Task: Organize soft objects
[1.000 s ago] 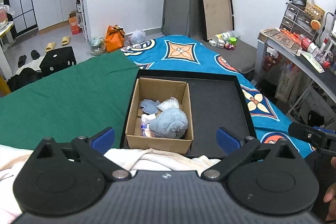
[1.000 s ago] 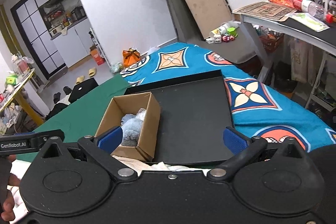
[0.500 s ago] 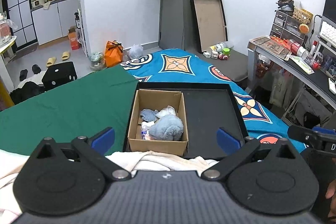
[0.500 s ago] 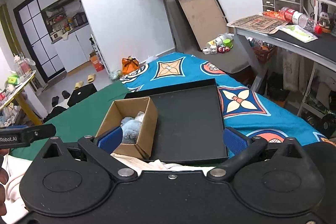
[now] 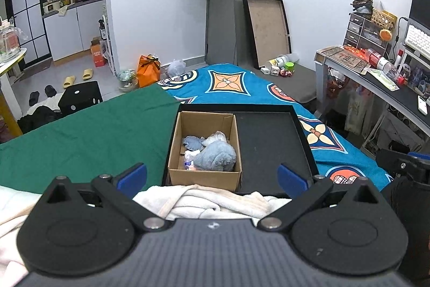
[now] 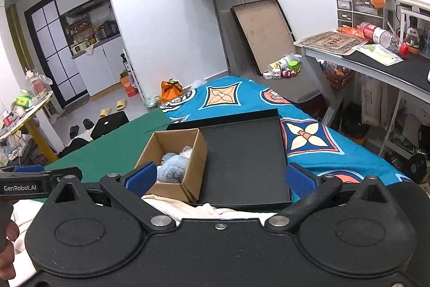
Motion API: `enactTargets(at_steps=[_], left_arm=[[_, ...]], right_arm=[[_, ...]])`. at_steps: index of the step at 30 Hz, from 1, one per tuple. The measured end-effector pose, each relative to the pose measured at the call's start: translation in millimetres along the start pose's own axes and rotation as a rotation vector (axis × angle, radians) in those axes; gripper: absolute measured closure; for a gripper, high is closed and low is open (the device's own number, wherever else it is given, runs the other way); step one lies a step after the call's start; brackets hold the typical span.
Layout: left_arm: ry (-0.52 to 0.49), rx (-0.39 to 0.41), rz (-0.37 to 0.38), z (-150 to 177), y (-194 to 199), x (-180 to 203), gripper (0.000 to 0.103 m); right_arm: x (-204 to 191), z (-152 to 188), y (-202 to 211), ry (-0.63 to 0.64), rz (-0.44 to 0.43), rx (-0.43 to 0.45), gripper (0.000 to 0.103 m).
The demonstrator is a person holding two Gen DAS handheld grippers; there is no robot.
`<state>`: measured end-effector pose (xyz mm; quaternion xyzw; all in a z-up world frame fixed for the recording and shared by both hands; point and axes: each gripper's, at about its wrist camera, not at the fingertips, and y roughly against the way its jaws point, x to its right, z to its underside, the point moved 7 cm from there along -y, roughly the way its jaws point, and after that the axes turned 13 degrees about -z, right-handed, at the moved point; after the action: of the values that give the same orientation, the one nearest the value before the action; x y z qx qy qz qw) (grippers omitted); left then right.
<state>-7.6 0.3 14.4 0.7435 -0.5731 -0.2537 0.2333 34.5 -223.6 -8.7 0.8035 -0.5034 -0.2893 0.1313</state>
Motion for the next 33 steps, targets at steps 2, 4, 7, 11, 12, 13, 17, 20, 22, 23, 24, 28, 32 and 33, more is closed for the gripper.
enactTargets(at_steps=[2, 4, 7, 11, 12, 13, 17, 20, 22, 23, 24, 28, 32, 33], left_arm=[[0.001, 0.004, 0.0, 3, 3, -2, 0.001], [0.002, 0.006, -0.001, 3, 4, -2, 0.001], [0.002, 0.007, -0.001, 5, 7, -4, 0.001], [0.0, 0.01, -0.002, 7, 9, -6, 0.001], [-0.001, 0.011, -0.001, 7, 9, -5, 0.001], [-0.001, 0.012, -0.001, 7, 10, -6, 0.001], [0.004, 0.01, -0.003, 7, 11, -9, 0.001], [0.003, 0.009, -0.003, 7, 12, -9, 0.001], [-0.007, 0.009, -0.016, 8, 13, -9, 0.001], [-0.011, 0.008, -0.017, 8, 12, -9, 0.001], [-0.01, 0.005, -0.018, 8, 12, -9, 0.001], [-0.004, 0.002, -0.017, 8, 12, -10, 0.001], [-0.001, 0.001, -0.017, 8, 12, -10, 0.001], [0.0, -0.001, -0.016, 8, 12, -11, 0.001]], right_arm=[[-2, 0, 2, 0.006, 0.001, 0.005, 0.0], [-3, 1, 4, 0.007, 0.002, 0.006, 0.0], [-5, 2, 5, 0.014, 0.003, 0.006, 0.0], [-6, 2, 6, 0.018, 0.006, 0.008, 0.0], [-6, 2, 7, 0.019, 0.006, 0.01, 0.0], [-6, 2, 7, 0.02, 0.006, 0.011, 0.0], [-5, 2, 8, 0.02, 0.011, 0.014, 0.0], [-5, 2, 8, 0.028, 0.018, 0.013, 0.0], [-6, 3, 9, 0.038, 0.021, 0.014, 0.0], [-6, 3, 9, 0.034, 0.021, 0.02, 0.0], [-5, 3, 10, 0.029, 0.021, 0.024, 0.0], [-4, 3, 11, 0.026, 0.022, 0.023, 0.0], [-4, 3, 11, 0.029, 0.025, 0.024, 0.0], [-4, 3, 11, 0.031, 0.028, 0.023, 0.0]])
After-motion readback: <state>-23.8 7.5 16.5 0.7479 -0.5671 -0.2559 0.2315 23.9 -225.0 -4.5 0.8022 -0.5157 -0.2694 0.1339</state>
